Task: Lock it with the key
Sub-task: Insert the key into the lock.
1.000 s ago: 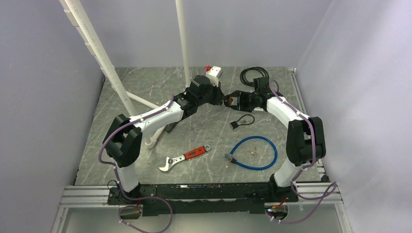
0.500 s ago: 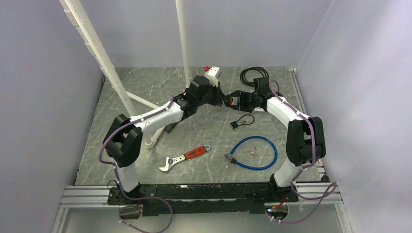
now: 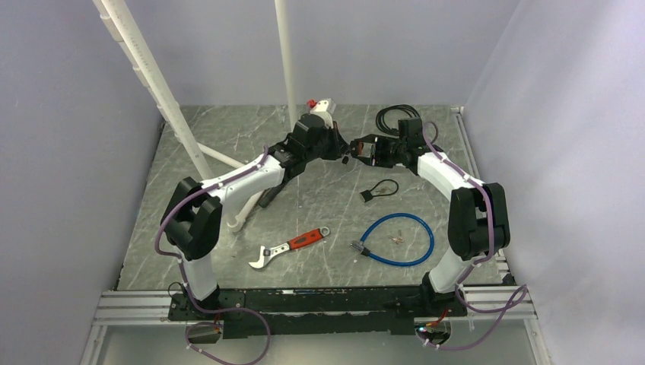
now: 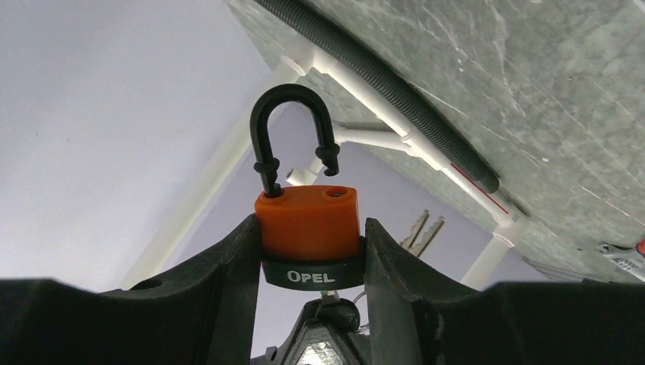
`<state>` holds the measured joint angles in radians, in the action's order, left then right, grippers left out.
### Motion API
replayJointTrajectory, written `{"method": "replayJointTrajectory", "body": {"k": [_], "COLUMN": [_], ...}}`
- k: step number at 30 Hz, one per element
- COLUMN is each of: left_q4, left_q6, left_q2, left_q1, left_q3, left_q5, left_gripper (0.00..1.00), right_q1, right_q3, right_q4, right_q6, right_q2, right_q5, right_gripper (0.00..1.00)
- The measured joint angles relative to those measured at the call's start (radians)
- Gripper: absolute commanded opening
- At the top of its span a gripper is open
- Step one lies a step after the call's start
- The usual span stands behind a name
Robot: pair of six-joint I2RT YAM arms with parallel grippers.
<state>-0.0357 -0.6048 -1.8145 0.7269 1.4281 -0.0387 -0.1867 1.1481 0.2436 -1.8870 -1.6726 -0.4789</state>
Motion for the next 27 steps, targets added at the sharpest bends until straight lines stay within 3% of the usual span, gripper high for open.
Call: {"method": "replayJointTrajectory", "body": {"k": [13,27], "left_q4": [0.024,-0.018], "left_q6": [-0.008,0.134], "left_q2": [-0.032,-0.048], "left_q1": [-0.004,0.004], "left_q3": [0.027,0.019], "left_q5": [-0.001,0.013], "left_gripper": [0.00,0.00], "right_q1": [-0.008,-0.027], "right_q3": [-0.035,-0.029], "right_q4": [-0.071,-0.027], "right_q6": [0.063,0.072], "right_q2": [0.001,0.001], "right_q5": [0.051,0.029], "right_gripper": [0.00,0.00]}}
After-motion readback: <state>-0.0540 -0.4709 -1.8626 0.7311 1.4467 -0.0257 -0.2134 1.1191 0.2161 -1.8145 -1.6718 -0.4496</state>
